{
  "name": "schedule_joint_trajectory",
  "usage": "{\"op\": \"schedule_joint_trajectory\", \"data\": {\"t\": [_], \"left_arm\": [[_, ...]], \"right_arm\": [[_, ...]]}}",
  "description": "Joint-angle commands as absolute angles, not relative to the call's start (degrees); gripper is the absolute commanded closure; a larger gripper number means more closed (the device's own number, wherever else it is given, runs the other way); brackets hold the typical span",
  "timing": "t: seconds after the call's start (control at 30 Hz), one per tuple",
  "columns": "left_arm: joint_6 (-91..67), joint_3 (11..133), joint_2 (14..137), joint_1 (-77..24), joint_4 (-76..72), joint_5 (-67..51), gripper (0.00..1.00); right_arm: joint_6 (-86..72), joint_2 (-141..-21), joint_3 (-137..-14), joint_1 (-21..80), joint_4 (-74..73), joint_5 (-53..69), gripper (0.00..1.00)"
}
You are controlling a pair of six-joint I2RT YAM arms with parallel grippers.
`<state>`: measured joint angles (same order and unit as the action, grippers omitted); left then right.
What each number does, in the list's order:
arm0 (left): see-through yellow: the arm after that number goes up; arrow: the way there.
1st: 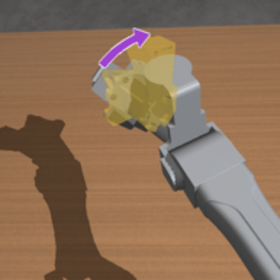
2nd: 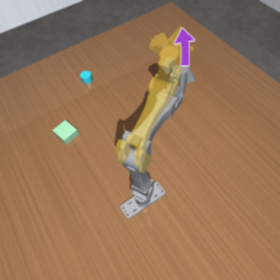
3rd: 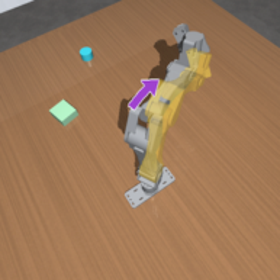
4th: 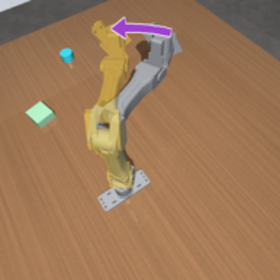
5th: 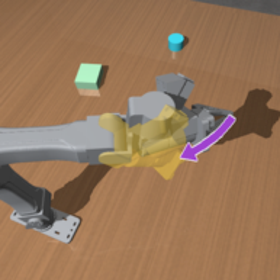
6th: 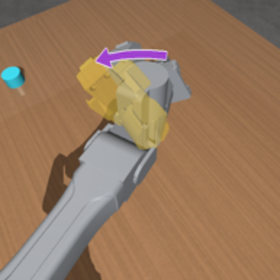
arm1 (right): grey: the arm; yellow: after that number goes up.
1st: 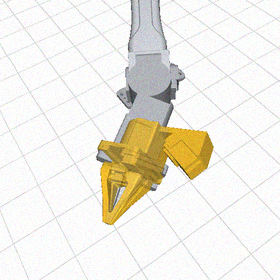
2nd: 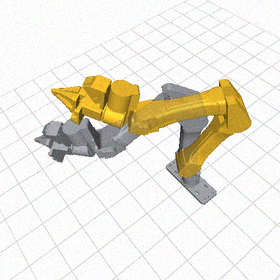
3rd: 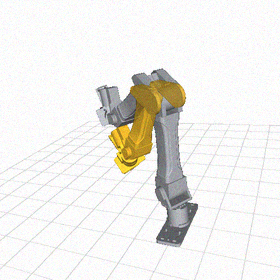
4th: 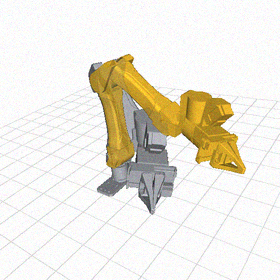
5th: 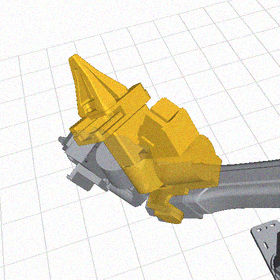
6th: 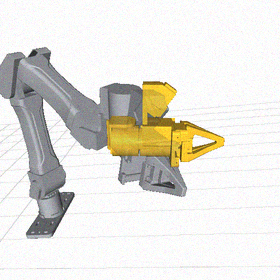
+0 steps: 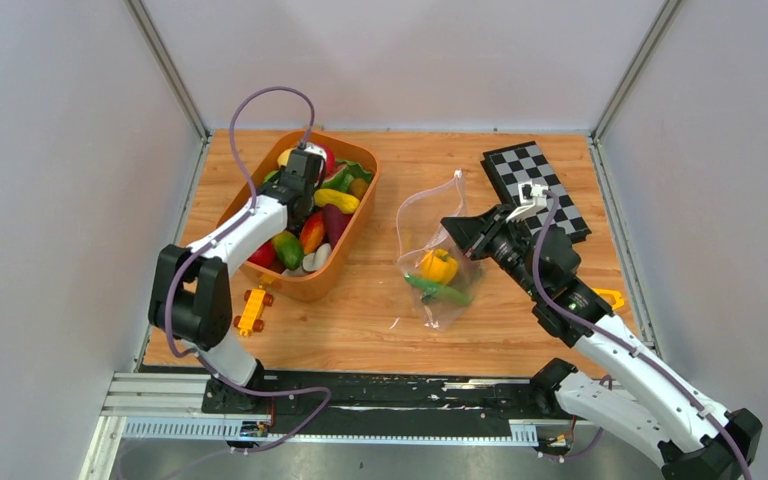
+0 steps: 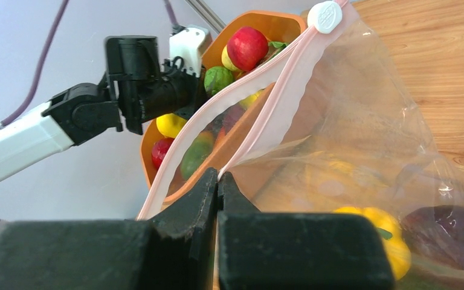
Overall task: Place the food in the zip-top bag and seal the zipper
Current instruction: Pick up the fake fish from the bin.
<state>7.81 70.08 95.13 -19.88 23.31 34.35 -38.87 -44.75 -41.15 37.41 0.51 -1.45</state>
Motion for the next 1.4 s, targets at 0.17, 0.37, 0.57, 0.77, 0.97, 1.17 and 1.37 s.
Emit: {"op": "schedule_joint_trajectory", "data": {"t": [0.17,0.37,0.57,0.77,0.97,1.17,1.37], "left_arm": [[4.2,68.1,81.8,-19.4,19.9,24.1,1.00],[0.9,67.9,77.2,-19.4,19.5,12.9,1.00],[-3.3,66.5,71.4,-19.4,14.6,1.4,1.00],[-4.5,65.8,65.2,-19.4,11.3,-2.8,1.00],[-5.4,63.2,60.9,-19.4,6.8,-11.3,1.00],[-10.4,61.0,56.8,-19.4,-1.1,-21.6,1.00],[-18.7,59.6,53.6,-19.4,-11.4,-28.2,1.00]], "right_arm": [[-39.1,-46.2,-42.2,37.2,4.4,-0.9,1.00],[-39.2,-46.3,-42.2,37.2,4.7,-0.9,1.00],[-38.9,-47.0,-42.5,37.3,4.5,-0.9,1.00],[-39.1,-48.1,-43.0,37.2,4.5,1.2,1.00],[-39.1,-48.9,-42.9,37.2,5.0,1.6,1.00],[-39.0,-49.9,-43.6,37.2,4.7,2.5,1.00],[-39.2,-50.0,-43.7,37.2,4.9,3.1,1.00]]}}
